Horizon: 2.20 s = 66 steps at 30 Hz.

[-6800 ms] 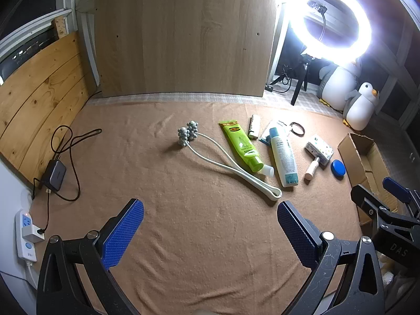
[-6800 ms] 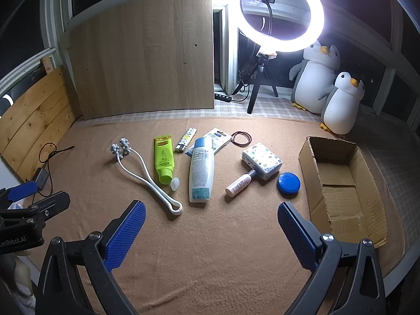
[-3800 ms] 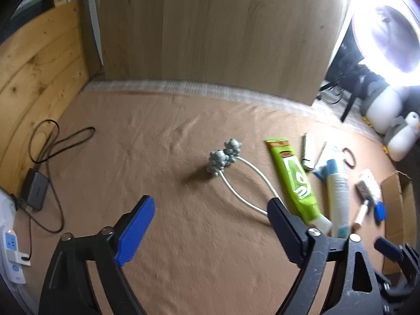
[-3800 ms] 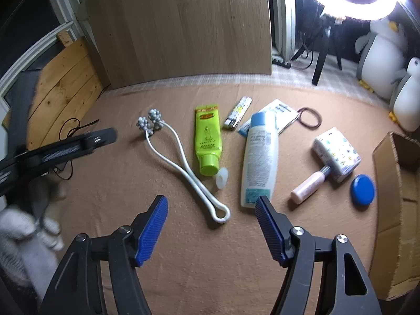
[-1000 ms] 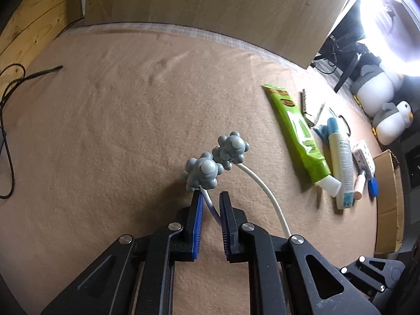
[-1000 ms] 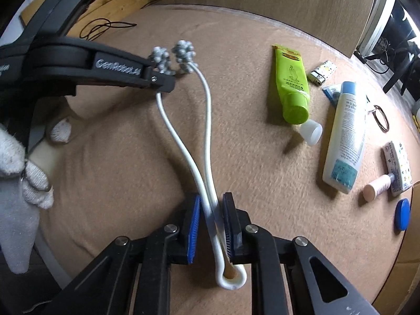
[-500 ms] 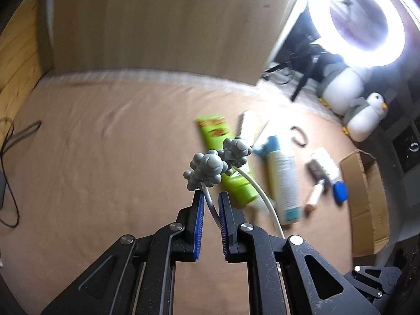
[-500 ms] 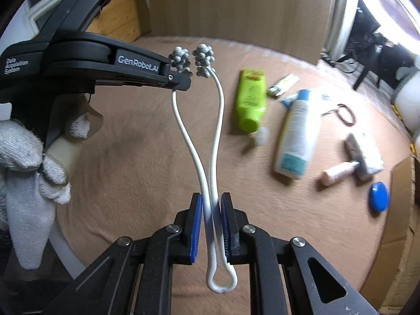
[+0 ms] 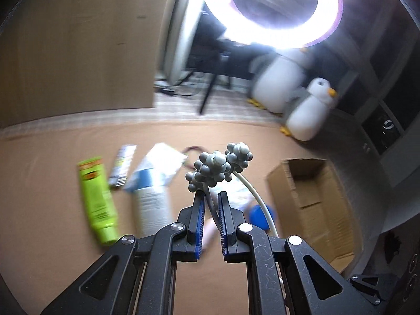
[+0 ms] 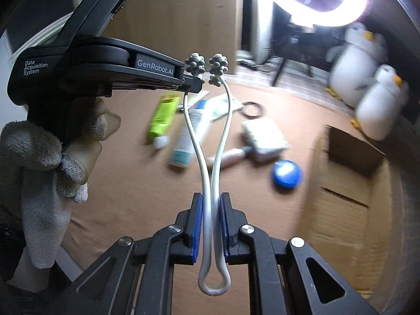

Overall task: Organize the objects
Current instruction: 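Lift the white roller with the right tool toward the cardboard box, then lower the roller into the cardboard box and open the right tool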

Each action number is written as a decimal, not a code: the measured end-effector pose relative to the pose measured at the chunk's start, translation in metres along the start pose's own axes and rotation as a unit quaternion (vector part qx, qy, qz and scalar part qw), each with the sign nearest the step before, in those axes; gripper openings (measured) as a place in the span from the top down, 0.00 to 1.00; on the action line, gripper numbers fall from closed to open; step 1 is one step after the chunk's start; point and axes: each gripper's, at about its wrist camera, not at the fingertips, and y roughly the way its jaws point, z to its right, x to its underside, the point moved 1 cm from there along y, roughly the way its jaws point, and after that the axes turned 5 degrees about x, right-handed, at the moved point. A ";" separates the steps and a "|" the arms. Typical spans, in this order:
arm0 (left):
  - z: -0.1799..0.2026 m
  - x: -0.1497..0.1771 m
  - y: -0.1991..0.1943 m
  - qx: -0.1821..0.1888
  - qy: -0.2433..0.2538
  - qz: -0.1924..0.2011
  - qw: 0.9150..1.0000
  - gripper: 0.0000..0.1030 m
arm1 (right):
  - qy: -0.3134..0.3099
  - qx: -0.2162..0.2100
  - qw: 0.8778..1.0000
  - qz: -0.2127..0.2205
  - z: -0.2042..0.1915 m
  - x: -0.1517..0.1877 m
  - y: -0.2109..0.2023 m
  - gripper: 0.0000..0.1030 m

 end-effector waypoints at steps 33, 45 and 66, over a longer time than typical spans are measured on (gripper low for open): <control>0.005 0.080 0.025 -0.087 -0.022 -0.052 0.995 0.72 | 0.030 -0.031 0.999 0.006 0.139 0.024 -0.004 0.83; -0.045 0.123 0.003 -0.085 -0.100 -0.042 0.990 0.72 | -0.249 -0.043 0.965 -0.069 0.027 -0.020 0.055 0.56; -0.079 0.129 0.013 -0.079 -0.144 -0.056 0.985 0.69 | -0.248 -0.091 0.960 -0.092 -0.001 -0.014 0.080 0.93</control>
